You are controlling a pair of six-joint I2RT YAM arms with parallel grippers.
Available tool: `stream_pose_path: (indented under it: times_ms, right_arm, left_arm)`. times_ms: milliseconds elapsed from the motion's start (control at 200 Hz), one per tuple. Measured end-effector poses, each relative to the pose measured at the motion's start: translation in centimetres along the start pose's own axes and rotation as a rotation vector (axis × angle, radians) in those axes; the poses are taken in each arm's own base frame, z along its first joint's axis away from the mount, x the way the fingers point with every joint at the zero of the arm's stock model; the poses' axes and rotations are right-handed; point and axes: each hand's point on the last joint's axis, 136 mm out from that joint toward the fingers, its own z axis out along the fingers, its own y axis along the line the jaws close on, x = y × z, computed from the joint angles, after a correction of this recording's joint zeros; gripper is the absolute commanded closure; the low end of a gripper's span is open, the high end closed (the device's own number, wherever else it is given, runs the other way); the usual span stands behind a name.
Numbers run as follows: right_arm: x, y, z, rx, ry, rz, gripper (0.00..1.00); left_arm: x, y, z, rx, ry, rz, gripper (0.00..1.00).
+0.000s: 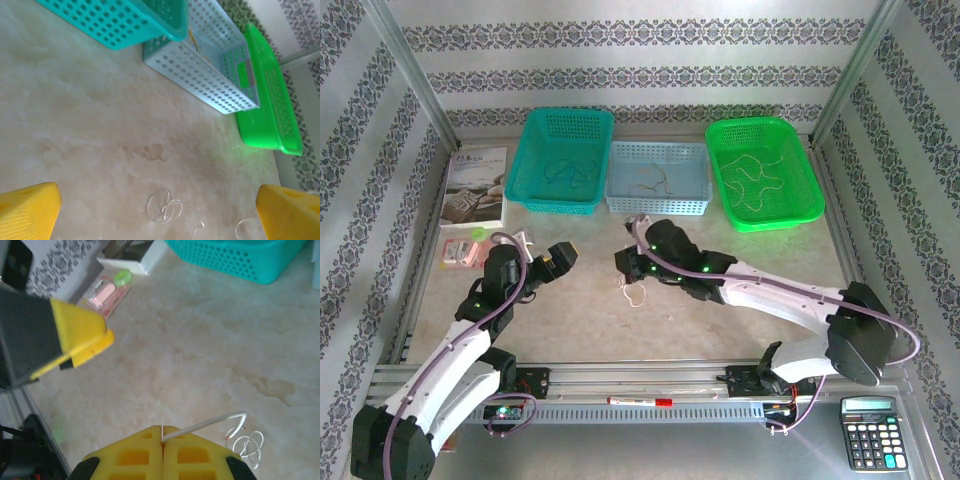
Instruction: Untangle the cables
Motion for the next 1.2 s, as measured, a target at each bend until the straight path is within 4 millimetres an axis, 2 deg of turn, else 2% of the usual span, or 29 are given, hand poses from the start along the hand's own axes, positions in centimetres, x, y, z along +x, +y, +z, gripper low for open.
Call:
stream_pose_path:
  times_ms: [130,330,455,565,764,994,1199]
  right_arm:
    - [-1.0,-0.4,-1.2,-0.03,-0.033,0.041,1.0]
    - [-2.1,0.3,-2.4,-0.082,-0.067,0.06,1.0]
    - [-2.8,0.3,-3.1,-0.092,-0.087,0.068,1.0]
    - [-2.9,-0.7,-3.1,-0.078,-0.093,0.082,1.0]
    - [-2.1,-2.7,-3.3,-0.042,-0.085,0.107,1.0]
    - [-2.1,-3.4,-4.1,-0.034,-0.104,0.115,1.0]
    - [-2.1,-3.6,-4.3,-0.031,-0.109,0.121,1.0]
  left_arm:
    - [1.0,-0.7,0.8,0.06,0.056,-0.004,0.0]
    - [1.6,-1.8,1.4,0.128,0.092,-0.008,0.0]
    - [2.5,-2.4,1.8,0.149,0.123,0.006,0.07]
    - [3.9,-2.4,2.2,0.137,0.166,0.049,0.12]
    - [6.8,-2.3,3.2,0.032,0.262,0.222,0.17]
    - [7.8,-2.5,5.1,-0.135,0.33,0.432,0.13]
    - [8.6,-0.7,7.3,-0.313,0.393,0.574,0.12]
